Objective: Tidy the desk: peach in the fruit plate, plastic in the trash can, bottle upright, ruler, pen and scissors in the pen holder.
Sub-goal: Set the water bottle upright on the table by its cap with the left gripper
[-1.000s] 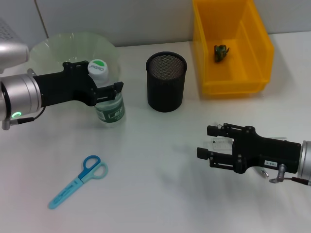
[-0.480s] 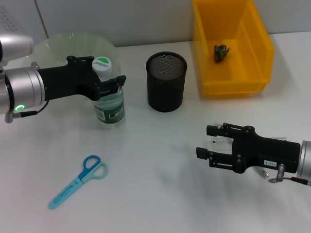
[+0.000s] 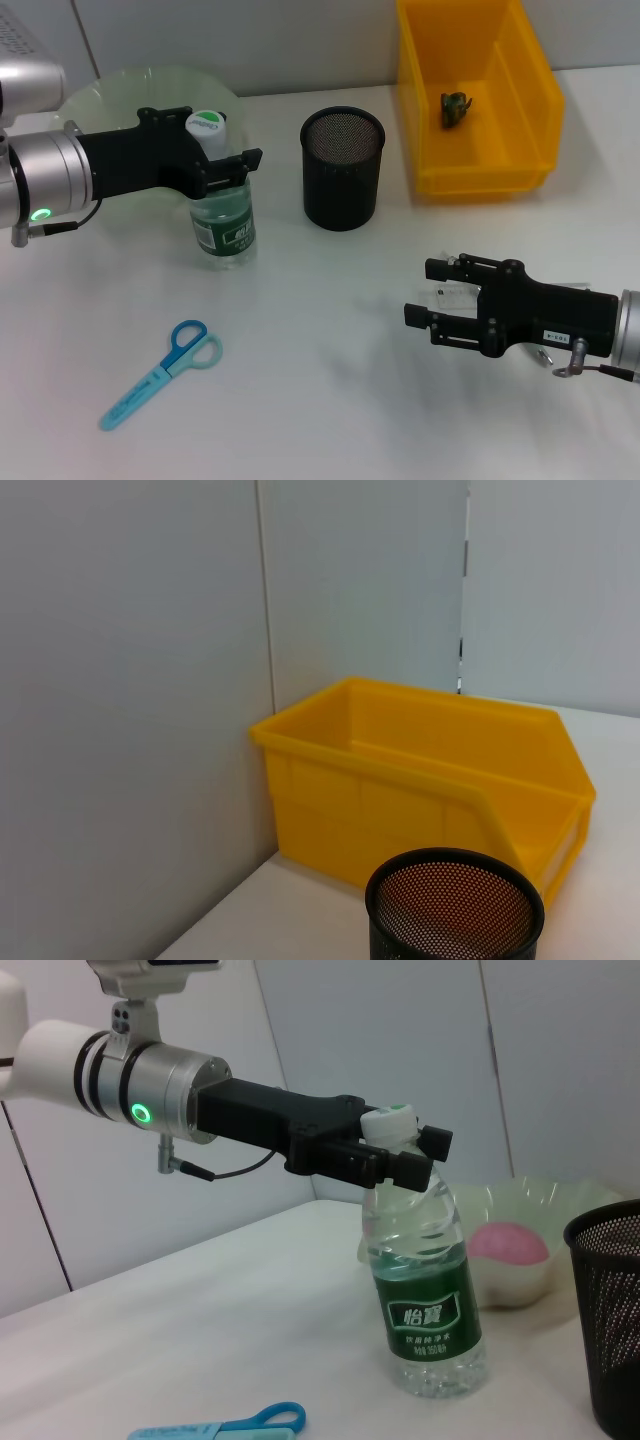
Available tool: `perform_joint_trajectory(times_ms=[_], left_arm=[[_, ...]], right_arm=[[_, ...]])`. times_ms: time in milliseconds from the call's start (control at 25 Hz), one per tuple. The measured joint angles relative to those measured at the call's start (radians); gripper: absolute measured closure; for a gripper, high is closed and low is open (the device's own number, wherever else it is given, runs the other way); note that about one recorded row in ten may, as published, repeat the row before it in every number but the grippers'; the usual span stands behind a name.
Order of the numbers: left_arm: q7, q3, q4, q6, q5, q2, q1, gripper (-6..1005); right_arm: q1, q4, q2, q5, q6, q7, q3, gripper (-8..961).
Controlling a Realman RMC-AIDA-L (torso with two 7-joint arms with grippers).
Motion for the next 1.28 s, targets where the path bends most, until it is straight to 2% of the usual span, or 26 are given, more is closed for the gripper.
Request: perform_joint_trajectory(times_ms=[200,440,720,1040,1280], left_arm=[[-0.01,-0.002,0.004,0.005,0.0,0.0,0.0,400],[-0.01,-0.011,0.013,0.008,0.002,0.001,-0.001,215],[-0.011,-0.063,0.051,0.122,0.02,0.016,0.017,216],[-0.043,-0.085,0.209,0.176,0.078,0.02,0.151,215],[-0.095,-0.103,0.267,0.217,0.147,0.021,0.187,216]], right_arm=[[-0.001,0.0,0.0,0.0,0.001,0.0,0.0,263],[-0.002,0.0,0.0,0.0,0.001,-0.001,0.0,264],[-0.007,0.0,0.0,0.0,0.002,-0.001,0.0,265],[-0.008,0.0,-0.002,0.0,0.001,-0.001,0.0,266],[-0.005,-0.006,-0.004,0.0,0.0,-0.001,0.0,266]])
